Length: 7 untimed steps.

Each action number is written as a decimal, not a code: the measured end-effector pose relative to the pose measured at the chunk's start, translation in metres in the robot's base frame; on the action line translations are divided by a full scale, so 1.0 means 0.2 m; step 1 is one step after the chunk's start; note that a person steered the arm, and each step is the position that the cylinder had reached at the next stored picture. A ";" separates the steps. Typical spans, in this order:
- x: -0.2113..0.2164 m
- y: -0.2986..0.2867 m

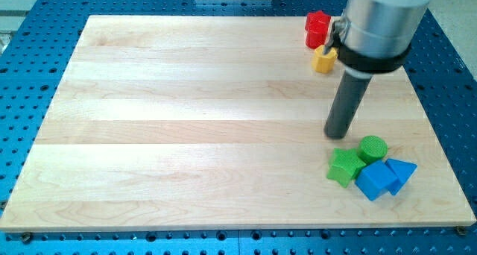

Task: Move the yellow hexagon t the bottom center

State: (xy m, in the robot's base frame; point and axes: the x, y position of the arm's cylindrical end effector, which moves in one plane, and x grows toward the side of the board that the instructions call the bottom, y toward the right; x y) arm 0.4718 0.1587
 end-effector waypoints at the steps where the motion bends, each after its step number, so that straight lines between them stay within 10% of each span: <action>1: -0.02 0.05; 4: -0.15 0.28; 7: -0.83 0.46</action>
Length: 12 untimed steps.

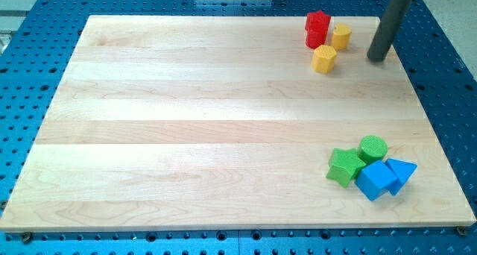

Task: Move the yellow hexagon t the bottom center

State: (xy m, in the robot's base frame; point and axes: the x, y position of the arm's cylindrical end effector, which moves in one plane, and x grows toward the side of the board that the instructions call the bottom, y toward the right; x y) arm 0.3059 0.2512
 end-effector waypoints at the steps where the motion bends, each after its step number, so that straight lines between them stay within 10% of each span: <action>1: 0.03 -0.28; 4: 0.53 -1.37; 7: 0.96 -1.64; 9: 0.88 -1.96; 12: 1.20 -1.68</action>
State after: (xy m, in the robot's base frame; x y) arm 0.5455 -0.0848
